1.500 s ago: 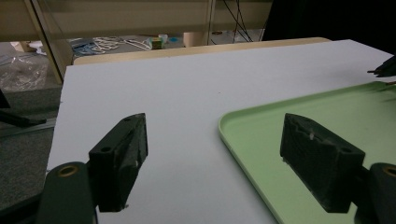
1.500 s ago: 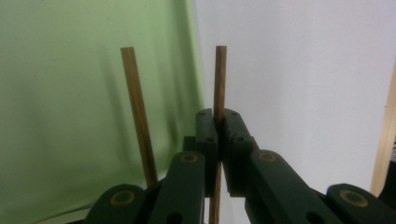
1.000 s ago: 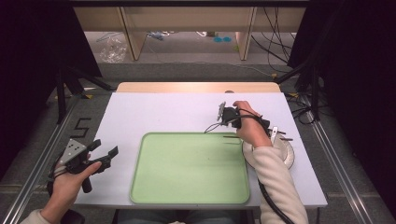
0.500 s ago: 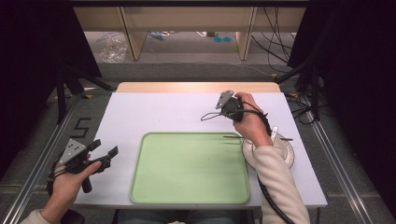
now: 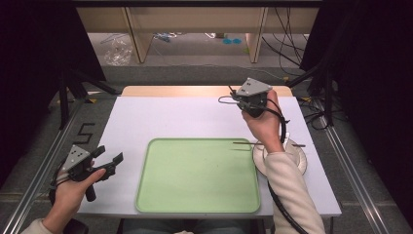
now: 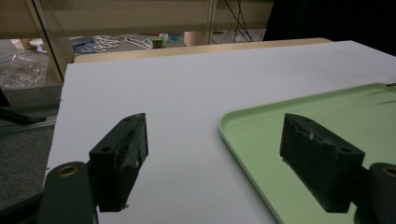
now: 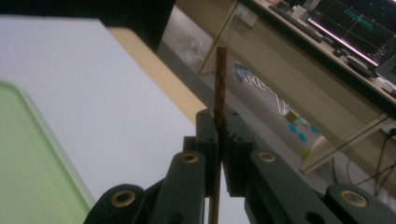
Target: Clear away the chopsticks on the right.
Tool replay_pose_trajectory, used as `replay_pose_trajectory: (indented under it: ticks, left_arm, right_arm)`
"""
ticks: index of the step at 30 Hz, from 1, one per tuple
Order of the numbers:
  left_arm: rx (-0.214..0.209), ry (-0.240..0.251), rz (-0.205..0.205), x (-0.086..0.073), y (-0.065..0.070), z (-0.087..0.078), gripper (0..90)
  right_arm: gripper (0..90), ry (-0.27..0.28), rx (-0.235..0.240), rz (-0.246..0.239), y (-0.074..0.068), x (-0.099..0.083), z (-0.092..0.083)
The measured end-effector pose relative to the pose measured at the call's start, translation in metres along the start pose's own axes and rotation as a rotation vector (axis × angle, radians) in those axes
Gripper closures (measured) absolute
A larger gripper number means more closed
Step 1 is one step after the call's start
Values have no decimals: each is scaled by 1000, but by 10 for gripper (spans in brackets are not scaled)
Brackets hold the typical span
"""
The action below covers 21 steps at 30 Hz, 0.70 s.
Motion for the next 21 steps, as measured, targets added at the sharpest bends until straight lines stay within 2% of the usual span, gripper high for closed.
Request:
replay_pose_trajectory:
  ticks: [2,4,5,8,9,10,11,13,14,15,17,20,21]
  left_arm:
    - [0,0,0,0,0,0,237]
    - [1,1,0,0,0,0,237]
    - [1,0,0,0,0,0,237]
    - [1,1,0,0,0,0,237]
    - [1,1,-1,0,0,0,236]
    - [1,1,2,0,0,0,237]
    - [1,0,1,0,0,0,237]
    - [1,1,0,0,0,0,237]
    - [1,1,0,0,0,0,237]
    - [1,2,0,0,0,0,237]
    - [1,1,-1,0,0,0,237]
    - [0,1,-1,0,0,0,236]
    - [1,2,-2,0,0,-1,237]
  right_arm:
    - [877,82,11,67,1,2,-5]
    - [877,134,32,121,2,3,-7]
    - [877,188,35,154,3,4,-9]
    - [877,271,70,255,3,7,-12]
    - [877,293,101,300,3,9,-13]
    - [877,318,105,317,3,10,-13]
    - [877,318,124,374,2,10,-15]
    - [877,299,133,446,0,11,-14]
    - [877,284,137,517,-1,10,-13]
    - [877,259,149,560,-2,9,-12]
    - [876,195,143,631,-5,9,-8]
    - [877,61,137,701,-10,4,1]
    - [876,-8,134,735,-13,1,6]
Point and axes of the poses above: each handheld gripper's, and its own axes: z roughly forward along the jaws, x roughly out of its top, y roughly to its right, the point moved 2 cm from there along z, roughly forward along the jaws, and after that the axes turned 13 degrees about x, right-handed, at the moved point
